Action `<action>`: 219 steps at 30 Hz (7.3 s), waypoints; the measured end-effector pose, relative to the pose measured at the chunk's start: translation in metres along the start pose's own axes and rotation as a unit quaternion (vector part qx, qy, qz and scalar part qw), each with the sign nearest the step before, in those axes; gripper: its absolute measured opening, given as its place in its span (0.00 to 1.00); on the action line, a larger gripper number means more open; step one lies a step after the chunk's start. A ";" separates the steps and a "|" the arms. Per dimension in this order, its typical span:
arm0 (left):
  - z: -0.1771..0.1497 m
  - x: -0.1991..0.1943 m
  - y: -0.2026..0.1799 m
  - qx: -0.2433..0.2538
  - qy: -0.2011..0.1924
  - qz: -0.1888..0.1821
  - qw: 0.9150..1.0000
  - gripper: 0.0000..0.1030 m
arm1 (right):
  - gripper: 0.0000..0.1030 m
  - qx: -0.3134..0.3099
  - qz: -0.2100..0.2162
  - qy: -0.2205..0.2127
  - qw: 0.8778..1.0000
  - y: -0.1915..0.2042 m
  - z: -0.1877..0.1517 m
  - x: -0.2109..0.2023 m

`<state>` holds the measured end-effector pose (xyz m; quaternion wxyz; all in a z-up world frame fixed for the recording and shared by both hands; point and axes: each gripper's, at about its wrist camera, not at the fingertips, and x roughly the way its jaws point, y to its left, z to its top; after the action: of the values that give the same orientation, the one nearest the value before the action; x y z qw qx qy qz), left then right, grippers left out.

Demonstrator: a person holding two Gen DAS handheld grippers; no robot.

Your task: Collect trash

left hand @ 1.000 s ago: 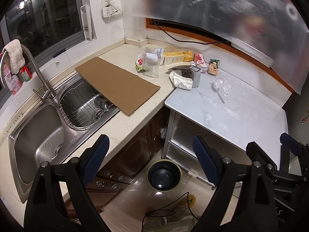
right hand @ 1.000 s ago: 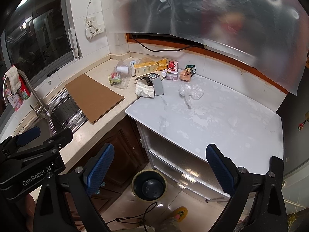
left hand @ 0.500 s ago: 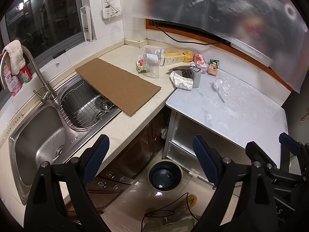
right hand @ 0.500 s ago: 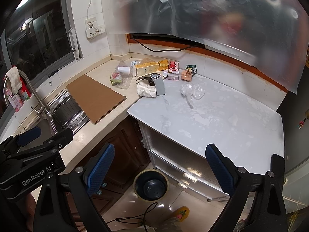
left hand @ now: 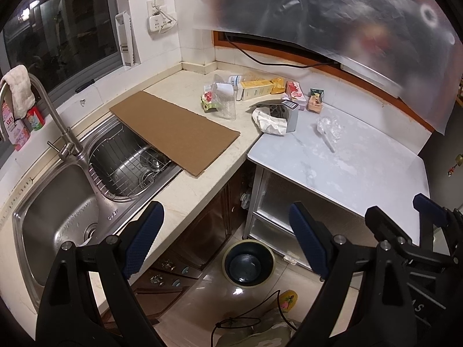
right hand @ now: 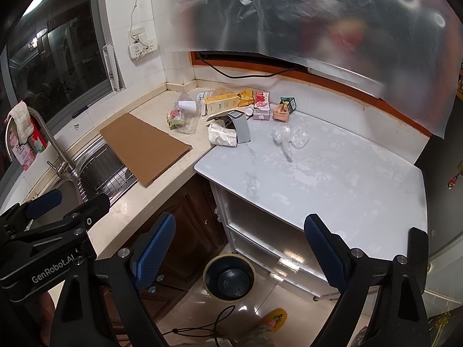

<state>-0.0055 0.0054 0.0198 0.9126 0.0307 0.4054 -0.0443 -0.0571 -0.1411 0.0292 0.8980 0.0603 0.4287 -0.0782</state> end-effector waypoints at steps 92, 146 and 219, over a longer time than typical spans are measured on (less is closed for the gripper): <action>0.202 0.230 -0.114 -0.078 0.172 -0.163 0.968 0.21 | 0.33 0.068 0.117 0.090 0.987 -0.156 0.155 0.300; -0.421 0.594 -0.010 -0.011 0.361 -0.148 0.921 0.21 | 0.43 -0.089 0.154 0.343 0.922 -0.027 -0.443 0.712; 0.188 0.211 -0.057 0.000 0.095 -0.100 0.990 0.61 | 0.71 0.049 0.094 0.031 0.994 -0.151 0.247 0.246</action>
<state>0.2680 -0.0802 -0.0127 0.8608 -0.0063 0.4915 -0.1320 0.2544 -0.3543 -0.0148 0.8838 0.1462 0.4442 -0.0127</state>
